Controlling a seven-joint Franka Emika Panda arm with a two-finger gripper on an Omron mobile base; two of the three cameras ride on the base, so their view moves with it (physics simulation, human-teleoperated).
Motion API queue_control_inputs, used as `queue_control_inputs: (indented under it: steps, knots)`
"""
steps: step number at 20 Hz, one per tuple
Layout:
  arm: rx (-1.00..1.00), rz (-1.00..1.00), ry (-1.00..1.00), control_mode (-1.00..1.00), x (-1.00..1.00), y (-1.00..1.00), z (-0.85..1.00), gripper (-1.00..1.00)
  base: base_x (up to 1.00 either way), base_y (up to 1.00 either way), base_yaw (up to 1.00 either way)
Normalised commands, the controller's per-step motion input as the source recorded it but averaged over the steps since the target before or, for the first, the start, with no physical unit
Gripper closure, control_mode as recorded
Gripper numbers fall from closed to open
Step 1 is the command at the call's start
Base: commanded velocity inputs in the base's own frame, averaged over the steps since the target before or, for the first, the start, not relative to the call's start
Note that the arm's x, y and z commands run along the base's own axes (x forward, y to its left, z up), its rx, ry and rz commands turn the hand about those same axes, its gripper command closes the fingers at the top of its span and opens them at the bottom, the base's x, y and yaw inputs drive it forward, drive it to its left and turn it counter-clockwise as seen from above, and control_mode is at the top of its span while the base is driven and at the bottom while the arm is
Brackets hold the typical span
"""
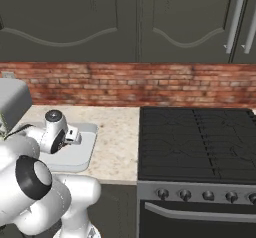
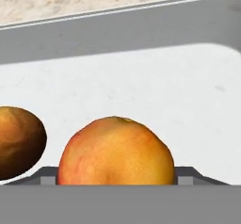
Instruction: Pick the orange and peach from the fridge and place them inside the tupperware on the counter.
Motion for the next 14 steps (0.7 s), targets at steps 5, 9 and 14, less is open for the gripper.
queue_control_inputs:
  steps: [5, 9, 14]
  knots:
    - [0.0, 0.0, 0.0, -1.0, 0.19, 0.06, -0.08, -1.0, 0.0, 0.0, 0.0]
    - [0.0, 0.0, 0.0, -1.0, -0.07, 0.0, 0.12, -1.0, 0.0, 0.0, 0.0]
    - [0.0, -0.01, -0.04, -1.0, -0.6, -0.13, 0.85, -1.0, 0.0, 0.0, 0.0]
